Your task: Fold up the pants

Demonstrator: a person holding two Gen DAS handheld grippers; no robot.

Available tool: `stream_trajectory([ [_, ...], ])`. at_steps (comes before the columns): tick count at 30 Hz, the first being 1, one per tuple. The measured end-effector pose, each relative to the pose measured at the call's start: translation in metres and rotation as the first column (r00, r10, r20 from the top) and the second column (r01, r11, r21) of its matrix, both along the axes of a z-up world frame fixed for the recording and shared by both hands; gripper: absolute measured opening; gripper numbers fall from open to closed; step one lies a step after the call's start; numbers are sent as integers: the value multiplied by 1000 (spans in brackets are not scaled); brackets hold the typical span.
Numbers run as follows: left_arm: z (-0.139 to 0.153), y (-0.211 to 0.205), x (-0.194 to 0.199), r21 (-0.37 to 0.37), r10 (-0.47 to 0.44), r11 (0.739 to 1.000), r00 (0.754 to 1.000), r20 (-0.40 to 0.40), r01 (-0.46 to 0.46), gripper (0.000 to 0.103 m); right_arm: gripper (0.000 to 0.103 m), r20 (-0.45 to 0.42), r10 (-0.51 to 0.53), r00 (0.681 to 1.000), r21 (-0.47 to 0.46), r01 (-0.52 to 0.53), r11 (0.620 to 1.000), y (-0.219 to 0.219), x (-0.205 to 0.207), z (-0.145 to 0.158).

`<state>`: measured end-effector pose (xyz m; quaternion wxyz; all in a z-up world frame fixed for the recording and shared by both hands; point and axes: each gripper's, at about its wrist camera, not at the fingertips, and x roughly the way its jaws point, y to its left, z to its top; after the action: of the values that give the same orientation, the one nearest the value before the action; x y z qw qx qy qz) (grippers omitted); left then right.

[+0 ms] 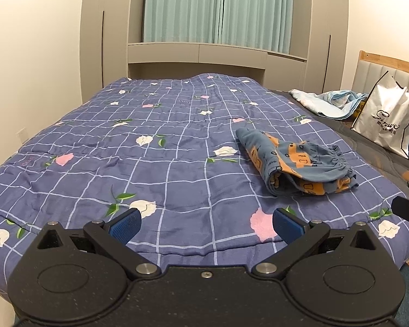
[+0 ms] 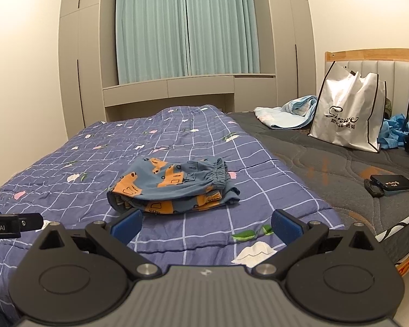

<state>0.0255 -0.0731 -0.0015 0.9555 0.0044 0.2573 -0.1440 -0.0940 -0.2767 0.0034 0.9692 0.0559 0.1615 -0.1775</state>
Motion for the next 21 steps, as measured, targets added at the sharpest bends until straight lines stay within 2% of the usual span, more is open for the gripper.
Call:
stream_trajectory([
  [21,1,0,-1,-3,-7,1000,1000,5,7,102,103,-3,4,1000,5,-4,1000,-2,-1,-1],
])
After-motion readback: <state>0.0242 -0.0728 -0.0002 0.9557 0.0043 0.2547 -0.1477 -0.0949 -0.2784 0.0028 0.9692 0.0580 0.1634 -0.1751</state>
